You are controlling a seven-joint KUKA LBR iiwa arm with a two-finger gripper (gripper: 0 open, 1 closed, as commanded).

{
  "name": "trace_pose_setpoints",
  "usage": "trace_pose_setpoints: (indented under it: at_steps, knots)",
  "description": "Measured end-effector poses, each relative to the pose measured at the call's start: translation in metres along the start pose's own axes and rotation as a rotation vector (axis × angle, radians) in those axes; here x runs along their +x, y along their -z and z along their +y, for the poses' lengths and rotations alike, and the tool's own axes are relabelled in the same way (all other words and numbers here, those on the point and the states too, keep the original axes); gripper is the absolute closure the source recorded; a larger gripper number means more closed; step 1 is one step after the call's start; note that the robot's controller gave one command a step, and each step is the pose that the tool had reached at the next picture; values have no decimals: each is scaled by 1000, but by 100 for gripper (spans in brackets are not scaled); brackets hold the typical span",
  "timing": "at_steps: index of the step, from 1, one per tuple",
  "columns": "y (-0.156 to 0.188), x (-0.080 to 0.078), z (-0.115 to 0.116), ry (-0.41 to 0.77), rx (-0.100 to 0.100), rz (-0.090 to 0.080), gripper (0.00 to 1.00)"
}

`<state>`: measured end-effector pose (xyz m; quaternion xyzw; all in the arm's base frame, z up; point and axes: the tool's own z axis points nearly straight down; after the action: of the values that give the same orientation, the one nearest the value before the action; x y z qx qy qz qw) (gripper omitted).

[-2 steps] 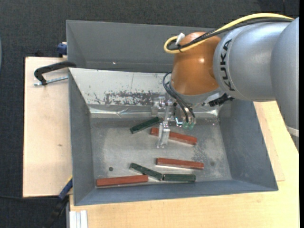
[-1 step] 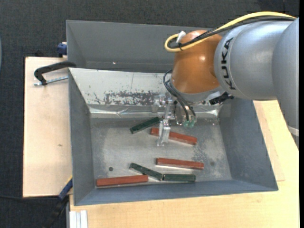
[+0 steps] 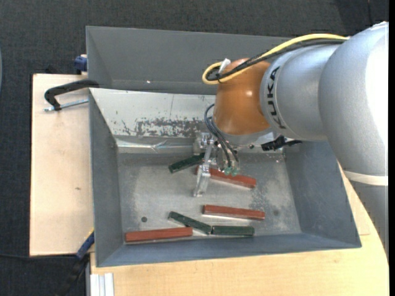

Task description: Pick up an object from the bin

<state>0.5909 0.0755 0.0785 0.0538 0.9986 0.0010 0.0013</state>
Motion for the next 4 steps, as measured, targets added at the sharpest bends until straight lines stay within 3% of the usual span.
trace_pose_setpoints:
  at_steps: [1,2,3,4]
  knots:
    - [-23,-4,2,-20,-3,-10,0]
    - [-4,-2,2,-6,-1,-6,0]
    - [-7,-13,-36,-57,0,-4,0]
    - [-3,-3,3,-5,-1,-3,100]
